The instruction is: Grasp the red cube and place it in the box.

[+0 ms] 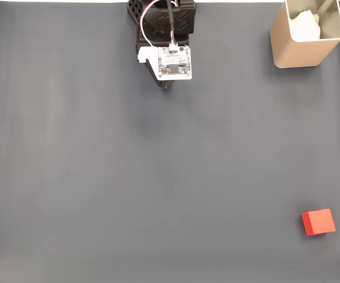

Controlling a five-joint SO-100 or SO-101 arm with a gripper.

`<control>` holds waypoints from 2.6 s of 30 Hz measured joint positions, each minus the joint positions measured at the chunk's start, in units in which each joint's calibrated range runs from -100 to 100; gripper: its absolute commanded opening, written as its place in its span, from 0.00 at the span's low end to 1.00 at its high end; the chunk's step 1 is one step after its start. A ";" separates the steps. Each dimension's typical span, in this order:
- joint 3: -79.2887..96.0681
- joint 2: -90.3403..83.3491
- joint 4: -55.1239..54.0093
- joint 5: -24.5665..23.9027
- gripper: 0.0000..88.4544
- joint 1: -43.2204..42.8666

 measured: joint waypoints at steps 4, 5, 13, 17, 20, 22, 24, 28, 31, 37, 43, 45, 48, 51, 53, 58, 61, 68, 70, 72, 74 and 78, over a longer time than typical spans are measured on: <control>0.00 0.00 0.00 0.00 0.00 0.00; 0.00 0.00 0.00 0.00 0.00 0.00; 0.00 0.00 0.00 0.00 0.00 0.00; 0.00 0.00 0.00 0.00 0.00 0.00; 0.00 0.00 0.00 0.00 0.00 0.00; 0.00 0.00 0.00 0.00 0.00 0.00; 0.00 0.00 0.00 0.00 0.00 0.00; 0.00 0.00 0.00 0.00 0.00 0.00; 0.00 0.00 0.00 0.00 0.00 0.00; 0.00 0.00 0.00 0.00 0.00 0.00; 0.00 0.00 0.00 0.00 0.00 0.00; 0.00 0.00 0.00 0.00 0.00 0.00; 0.00 0.00 0.00 0.00 0.00 0.00; 0.00 0.00 0.00 0.00 0.00 0.00; 0.00 0.00 0.00 0.00 0.00 0.00; 0.00 0.00 0.00 0.00 0.00 0.00; 0.00 0.00 0.00 0.00 0.00 0.00; 0.00 0.00 0.00 0.00 0.00 0.00; 0.00 0.00 0.00 -0.05 0.00 0.00; 0.00 0.00 0.00 -0.73 0.00 0.00; 0.00 0.00 0.00 -0.93 0.00 0.00; 0.00 0.00 0.00 -0.98 0.00 0.00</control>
